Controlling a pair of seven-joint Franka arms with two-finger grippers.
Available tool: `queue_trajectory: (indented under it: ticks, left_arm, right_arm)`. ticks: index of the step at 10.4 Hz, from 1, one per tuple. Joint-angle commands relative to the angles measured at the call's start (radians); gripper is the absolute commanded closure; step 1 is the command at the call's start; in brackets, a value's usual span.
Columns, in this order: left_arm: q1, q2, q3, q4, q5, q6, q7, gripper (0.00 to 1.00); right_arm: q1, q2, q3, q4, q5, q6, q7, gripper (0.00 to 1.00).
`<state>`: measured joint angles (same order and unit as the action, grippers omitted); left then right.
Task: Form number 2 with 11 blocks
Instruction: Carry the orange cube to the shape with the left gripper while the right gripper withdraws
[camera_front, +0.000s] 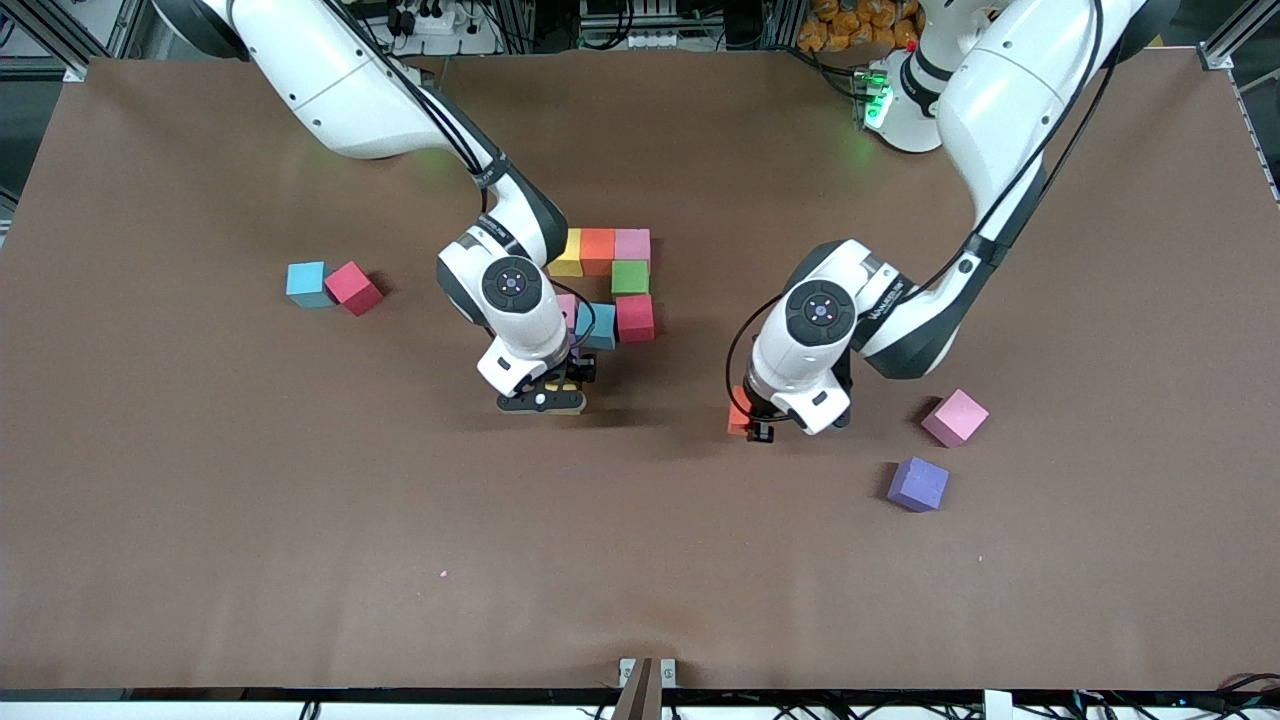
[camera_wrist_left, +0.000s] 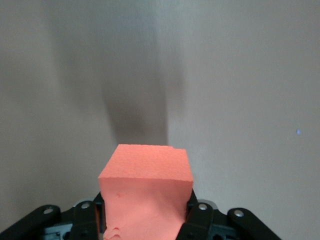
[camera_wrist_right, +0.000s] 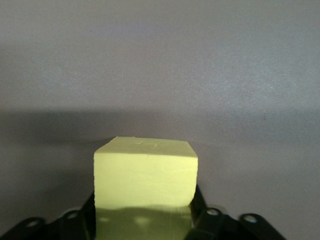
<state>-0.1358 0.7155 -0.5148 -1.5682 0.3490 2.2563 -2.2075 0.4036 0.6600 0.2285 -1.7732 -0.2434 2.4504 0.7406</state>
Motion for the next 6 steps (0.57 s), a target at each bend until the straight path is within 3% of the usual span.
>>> queue_trajectory:
  ticks: [1,6]
  left_arm:
    - [-0.047,0.044,0.012,0.066,-0.025,-0.009,-0.038,0.53]
    - [-0.122,0.145,0.018,0.173,-0.025,-0.008,-0.109,0.53]
  right_arm:
    - [0.006,-0.014,-0.003,0.011,-0.025,-0.019,0.014,0.00]
    - [-0.020,-0.219,-0.001,0.006,-0.016,-0.213,-0.036,0.00]
